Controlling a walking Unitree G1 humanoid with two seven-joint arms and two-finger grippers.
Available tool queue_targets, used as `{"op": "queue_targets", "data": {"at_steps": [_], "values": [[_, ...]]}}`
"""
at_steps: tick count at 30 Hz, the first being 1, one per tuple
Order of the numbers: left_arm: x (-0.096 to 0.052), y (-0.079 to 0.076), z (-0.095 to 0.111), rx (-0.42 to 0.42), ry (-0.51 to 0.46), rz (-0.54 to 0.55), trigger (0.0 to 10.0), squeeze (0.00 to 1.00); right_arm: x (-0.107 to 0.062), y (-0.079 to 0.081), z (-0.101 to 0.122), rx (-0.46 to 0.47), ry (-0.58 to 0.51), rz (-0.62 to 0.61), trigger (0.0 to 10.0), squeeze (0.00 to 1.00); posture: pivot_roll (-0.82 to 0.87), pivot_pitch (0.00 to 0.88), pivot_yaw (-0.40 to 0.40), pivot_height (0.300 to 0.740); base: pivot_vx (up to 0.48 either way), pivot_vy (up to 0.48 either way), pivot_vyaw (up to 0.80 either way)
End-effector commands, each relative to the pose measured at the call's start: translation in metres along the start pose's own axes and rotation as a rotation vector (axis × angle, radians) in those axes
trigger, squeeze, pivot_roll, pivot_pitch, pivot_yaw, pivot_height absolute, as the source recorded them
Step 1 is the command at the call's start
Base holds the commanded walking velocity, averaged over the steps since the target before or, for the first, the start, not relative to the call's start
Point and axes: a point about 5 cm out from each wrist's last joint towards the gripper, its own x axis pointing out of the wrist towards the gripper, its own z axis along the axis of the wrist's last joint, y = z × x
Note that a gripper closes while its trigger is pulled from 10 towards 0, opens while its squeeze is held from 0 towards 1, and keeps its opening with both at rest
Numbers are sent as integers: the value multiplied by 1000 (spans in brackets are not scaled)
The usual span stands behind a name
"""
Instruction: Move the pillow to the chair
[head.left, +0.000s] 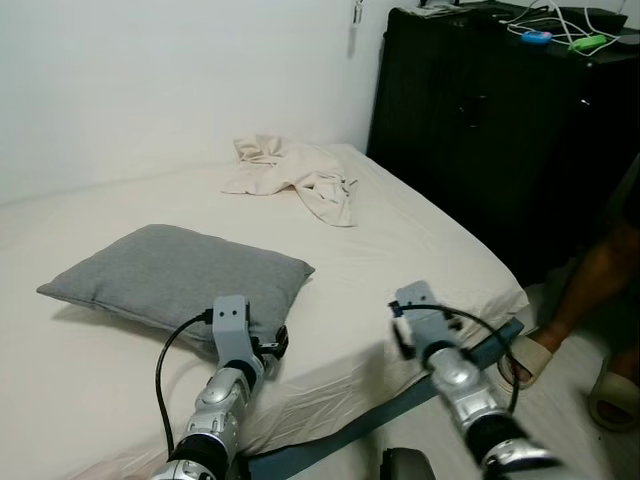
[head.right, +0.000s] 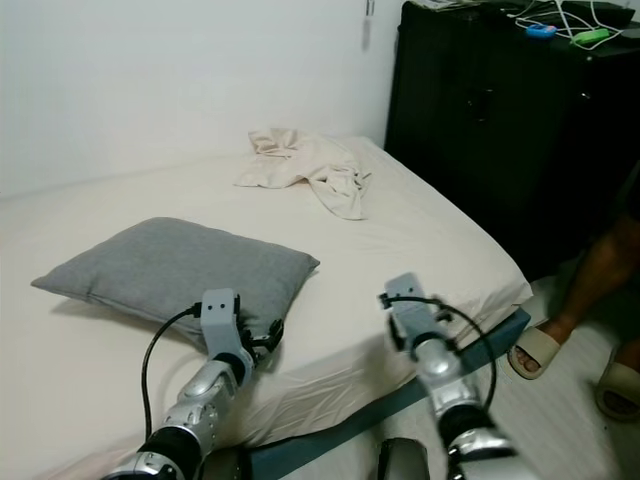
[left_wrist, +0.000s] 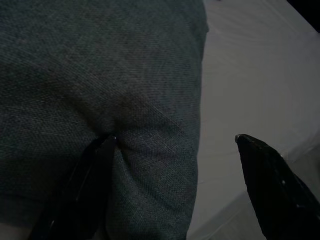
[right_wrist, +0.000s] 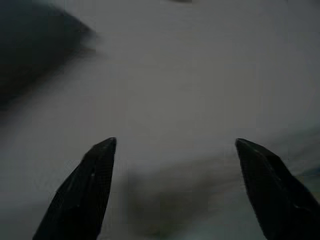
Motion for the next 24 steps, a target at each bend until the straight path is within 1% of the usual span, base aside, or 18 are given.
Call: {"op": "queue_targets", "data": {"at_steps": [1, 3, 4, 5, 6, 8, 9, 11, 12, 14, 15, 16, 17, 18, 19, 20, 22, 24], "values": [[-1, -1, -5, -16, 20, -8, 10000, 0, -2, 17, -11, 206, 7, 169, 10000, 0, -23, 39, -22, 583, 0, 0, 0], [-1, -1, -5, -16, 20, -8, 10000, 0, -2, 17, -11, 206, 7, 169, 10000, 0, -23, 39, -22, 583, 0, 0, 0], [-1, -1, -6, -17, 24, -8, 10000, 0, -4, 25, -17, 238, 32, 224, 10000, 0, -23, 39, -22, 583, 0, 0, 0], [-2, -2, -8, -14, 32, -7, 10000, 0, -6, 35, -26, 225, 68, 279, 10000, 0, -23, 39, -22, 583, 0, 0, 0], [-2, -2, -8, -14, 32, -7, 10000, 0, -6, 35, -26, 225, 68, 279, 10000, 0, -23, 39, -22, 583, 0, 0, 0], [-2, -1, -10, -10, 42, 4, 10000, 0, -10, 50, -39, 197, 104, 344, 10000, 0, -25, 39, -21, 583, 0, 0, 0], [-2, -1, -10, -10, 42, 4, 10000, 0, -10, 50, -39, 197, 104, 344, 10000, 0, -25, 39, -21, 583, 0, 0, 0], [-3, 4, -12, -60, 55, 51, 10000, 0, -13, 54, -45, 171, 106, 359, 10000, 0, -27, 40, -19, 583, 0, 0, 0], [-3, 9, -9, -108, 38, 92, 10000, 0, -14, 53, -47, 164, 106, 354, 10000, 0, -29, 42, -16, 583, 0, 0, 0], [-3, 12, -7, -140, 24, 118, 10000, 0, -15, 51, -48, 161, 105, 349, 10000, 0, -29, 42, -16, 583, 0, 0, 0], [-3, 17, 2, -101, -27, 149, 10000, 0, -16, 49, -47, 171, 103, 355, 10000, 0, -32, 45, -13, 583, 0, 0, 0], [-3, 20, 12, -25, -88, 156, 10000, 0, -16, 46, -47, 181, 100, 358, 10000, 0, -31, 50, -12, 583, 0, 0, 0], [-3, 20, 12, -25, -88, 156, 10000, 0, -16, 46, -47, 181, 100, 358, 10000, 0, -31, 50, -12, 583, 0, 0, 0], [-4, 20, 24, 107, -155, 144, 10000, 0, -17, 44, -46, 189, 99, 359, 10000, 0, -30, 53, -12, 583, 0, 0, 0], [-6, 17, 37, 287, -235, 104, 10000, 0, -18, 41, -47, 194, 102, 357, 10000, 0, -26, 55, -12, 583, 0, 0, 0], [-8, 12, 44, 429, -290, 66, 10000, 0, -18, 40, -48, 196, 106, 354, 10000, 0, -21, 57, -16, 583, 0, 0, 0], [-14, 2, 45, 646, -345, -22, 10000, 0, -19, 39, -50, 193, 118, 352, 10000, 0, -16, 62, -17, 583, 0, 0, 0], [-16, -2, 41, 726, -352, -55, 10000, 0, -20, 39, -51, 186, 123, 351, 10000, 0, -15, 63, -17, 583, 0, 0, 0]]}}
